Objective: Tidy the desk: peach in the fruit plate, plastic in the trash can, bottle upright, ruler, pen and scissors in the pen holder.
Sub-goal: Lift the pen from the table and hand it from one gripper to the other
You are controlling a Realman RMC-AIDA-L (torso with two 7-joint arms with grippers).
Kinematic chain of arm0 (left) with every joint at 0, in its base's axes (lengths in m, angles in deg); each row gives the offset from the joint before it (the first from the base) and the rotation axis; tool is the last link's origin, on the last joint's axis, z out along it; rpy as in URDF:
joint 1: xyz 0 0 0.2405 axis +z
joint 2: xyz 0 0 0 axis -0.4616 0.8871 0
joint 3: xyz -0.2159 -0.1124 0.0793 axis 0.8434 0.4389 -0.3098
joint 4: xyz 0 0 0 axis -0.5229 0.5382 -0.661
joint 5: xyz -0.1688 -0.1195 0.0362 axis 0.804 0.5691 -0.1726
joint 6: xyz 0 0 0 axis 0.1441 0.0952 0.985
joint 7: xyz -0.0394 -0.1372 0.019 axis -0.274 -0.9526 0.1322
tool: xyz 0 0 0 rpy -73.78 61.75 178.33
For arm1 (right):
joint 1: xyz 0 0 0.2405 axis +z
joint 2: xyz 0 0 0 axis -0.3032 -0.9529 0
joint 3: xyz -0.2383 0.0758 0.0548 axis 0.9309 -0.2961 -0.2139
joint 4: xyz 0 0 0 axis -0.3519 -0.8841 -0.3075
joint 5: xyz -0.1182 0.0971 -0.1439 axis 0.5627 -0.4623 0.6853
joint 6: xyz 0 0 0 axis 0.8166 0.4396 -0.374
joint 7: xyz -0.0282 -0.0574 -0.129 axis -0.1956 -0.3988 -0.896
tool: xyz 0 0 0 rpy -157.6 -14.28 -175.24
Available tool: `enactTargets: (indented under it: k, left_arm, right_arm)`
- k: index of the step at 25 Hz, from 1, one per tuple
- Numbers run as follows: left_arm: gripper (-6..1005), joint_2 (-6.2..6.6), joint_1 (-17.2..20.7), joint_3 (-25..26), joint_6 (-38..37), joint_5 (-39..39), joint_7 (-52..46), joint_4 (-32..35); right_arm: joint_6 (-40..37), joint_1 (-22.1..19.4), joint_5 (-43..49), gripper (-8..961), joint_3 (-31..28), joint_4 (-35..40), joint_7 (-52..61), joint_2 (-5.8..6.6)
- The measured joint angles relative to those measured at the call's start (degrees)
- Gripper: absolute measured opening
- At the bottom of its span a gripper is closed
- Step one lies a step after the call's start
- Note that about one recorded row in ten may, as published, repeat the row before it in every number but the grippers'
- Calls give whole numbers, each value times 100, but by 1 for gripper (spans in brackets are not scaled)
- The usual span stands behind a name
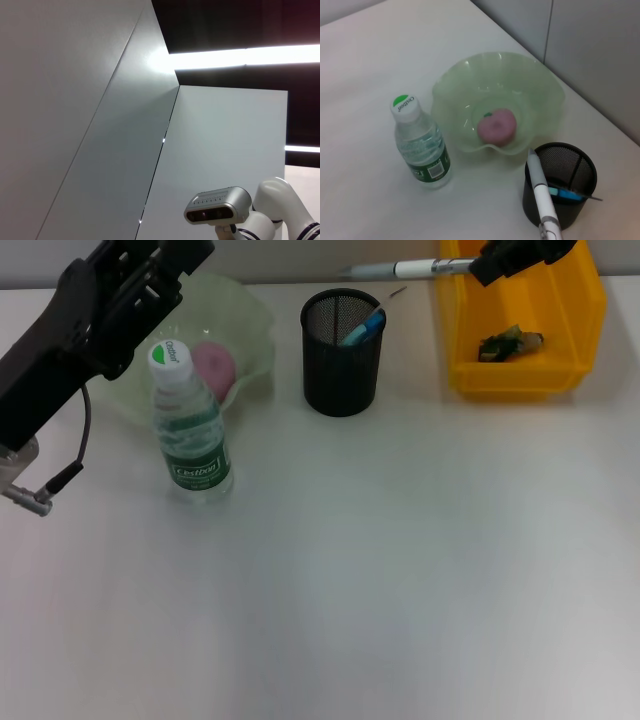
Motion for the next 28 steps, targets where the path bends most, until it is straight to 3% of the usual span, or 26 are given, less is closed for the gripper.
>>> enactTargets:
  k: [15, 17, 19, 20, 21, 24, 28]
  left_arm:
    - [602, 27, 4, -102, 180, -27, -42, 31]
    - [602, 60, 4, -183, 329, -30, -46, 57]
    - [602, 95, -2, -222, 446, -69, -51, 61]
    - [602, 123, -7, -219, 487, -100, -69, 61]
    - [602, 123, -7, -219, 487, -100, -69, 61]
    - [601, 296, 5, -217, 531, -163, -242, 71]
    - [601, 372, 23, -233, 542, -165, -276, 79]
  right_arm:
    - [105, -200, -32, 191, -18, -262, 285, 13]
    - [125, -368, -45, 191, -6, -138, 57, -24]
    - [291, -823, -164, 191, -12, 212, -421, -178]
    - [291, -823, -164, 191, -12, 212, -421, -178]
    - [367, -1138, -433, 191, -11, 411, -663, -227]
    - [348, -1514, -920, 191, -88, 619, -850, -231]
    - [283, -1802, -1283, 192, -276, 756, -1055, -223]
